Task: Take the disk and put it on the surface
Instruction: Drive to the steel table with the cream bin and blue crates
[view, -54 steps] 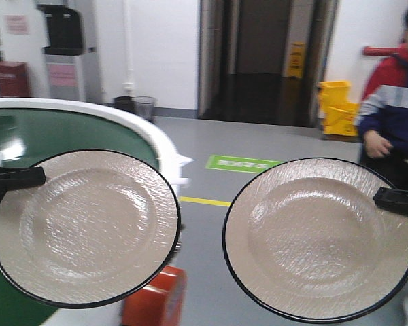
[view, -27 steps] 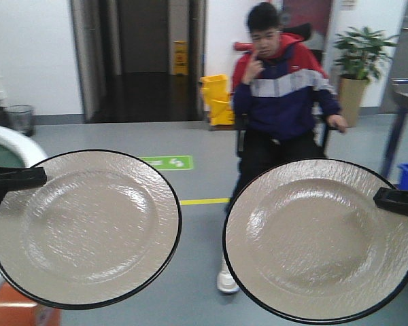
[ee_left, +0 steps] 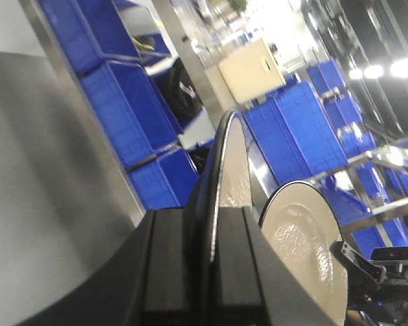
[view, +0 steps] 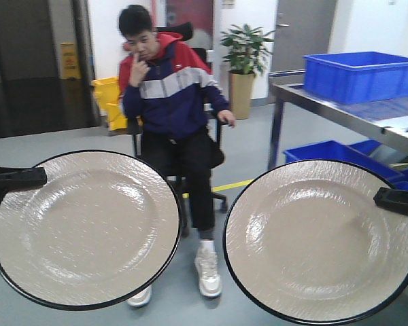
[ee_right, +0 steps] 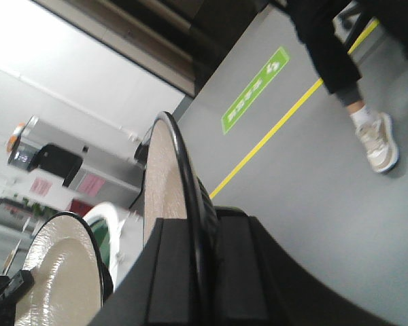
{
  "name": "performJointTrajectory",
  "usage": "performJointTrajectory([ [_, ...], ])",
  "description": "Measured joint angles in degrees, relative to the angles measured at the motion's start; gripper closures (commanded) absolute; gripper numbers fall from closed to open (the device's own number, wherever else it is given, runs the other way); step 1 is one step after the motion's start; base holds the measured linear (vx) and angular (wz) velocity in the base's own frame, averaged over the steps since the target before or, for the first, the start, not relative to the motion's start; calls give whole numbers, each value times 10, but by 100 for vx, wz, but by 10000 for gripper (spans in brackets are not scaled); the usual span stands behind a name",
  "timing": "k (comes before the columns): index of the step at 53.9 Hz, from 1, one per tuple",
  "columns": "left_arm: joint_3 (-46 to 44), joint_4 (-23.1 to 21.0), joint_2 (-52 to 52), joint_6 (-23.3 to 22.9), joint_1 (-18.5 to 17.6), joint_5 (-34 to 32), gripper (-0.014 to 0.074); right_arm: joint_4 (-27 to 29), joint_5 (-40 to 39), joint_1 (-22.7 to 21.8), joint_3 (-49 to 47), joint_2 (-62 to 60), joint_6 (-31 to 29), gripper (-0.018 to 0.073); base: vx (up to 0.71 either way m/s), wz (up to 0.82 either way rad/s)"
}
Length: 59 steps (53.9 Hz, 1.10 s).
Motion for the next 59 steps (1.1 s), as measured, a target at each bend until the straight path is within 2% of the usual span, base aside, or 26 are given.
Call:
performJointTrajectory([
  [21,0,0,0,0,0,1,598,0,0,0,0,0,0,568,25,-37],
  [59,0,0,0,0,0,-1,598,0,3,0,0,0,0,568,43,-15],
])
